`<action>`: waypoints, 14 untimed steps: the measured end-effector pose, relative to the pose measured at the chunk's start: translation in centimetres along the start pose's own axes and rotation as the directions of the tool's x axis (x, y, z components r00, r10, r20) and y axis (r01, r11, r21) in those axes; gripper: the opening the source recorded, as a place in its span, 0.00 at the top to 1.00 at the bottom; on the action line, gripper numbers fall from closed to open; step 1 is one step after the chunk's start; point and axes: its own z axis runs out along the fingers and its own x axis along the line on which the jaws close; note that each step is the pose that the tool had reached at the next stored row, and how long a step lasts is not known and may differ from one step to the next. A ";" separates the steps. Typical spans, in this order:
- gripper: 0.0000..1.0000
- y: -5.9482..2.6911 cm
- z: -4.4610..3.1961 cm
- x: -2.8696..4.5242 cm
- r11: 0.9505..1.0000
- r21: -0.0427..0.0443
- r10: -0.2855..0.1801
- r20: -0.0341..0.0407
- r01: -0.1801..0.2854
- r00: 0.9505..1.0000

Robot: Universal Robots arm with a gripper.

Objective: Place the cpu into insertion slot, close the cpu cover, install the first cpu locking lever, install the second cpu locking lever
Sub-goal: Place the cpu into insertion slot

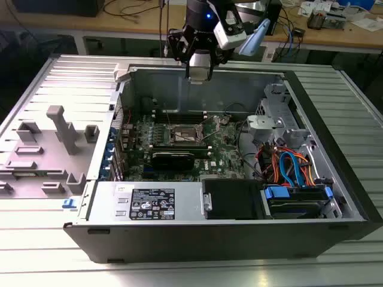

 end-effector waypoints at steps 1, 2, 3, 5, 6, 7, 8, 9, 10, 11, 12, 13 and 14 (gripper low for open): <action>0.45 0.00 0.00 0.00 1.000 0.000 0.000 0.000 0.000 1.000; 0.45 0.00 0.00 0.00 1.000 0.000 0.000 0.000 0.000 1.000; 0.45 0.00 0.00 0.00 1.000 0.000 0.000 0.000 0.000 1.000; 0.45 0.00 0.00 0.00 1.000 0.000 0.000 0.000 0.000 1.000; 0.45 0.00 0.00 0.00 1.000 0.000 0.000 0.000 0.000 1.000; 0.45 0.00 0.00 0.00 1.000 0.000 0.000 0.000 0.000 1.000; 0.45 -0.02 0.00 0.00 1.000 0.000 0.000 0.000 0.000 1.000; 0.45 -0.04 0.00 0.00 1.000 0.000 0.000 0.000 0.000 1.000; 0.45 -0.06 0.00 0.00 1.000 0.000 0.000 0.000 0.000 1.000; 0.45 -0.10 0.01 0.00 1.000 0.000 0.001 0.000 -0.001 1.000; 0.45 -0.17 0.01 -0.01 1.000 0.000 0.004 0.000 -0.004 1.000; 0.45 -0.25 0.01 -0.01 1.000 0.000 0.005 0.000 -0.005 1.000; 0.45 -0.38 0.02 -0.01 1.000 0.000 0.007 0.001 -0.007 1.000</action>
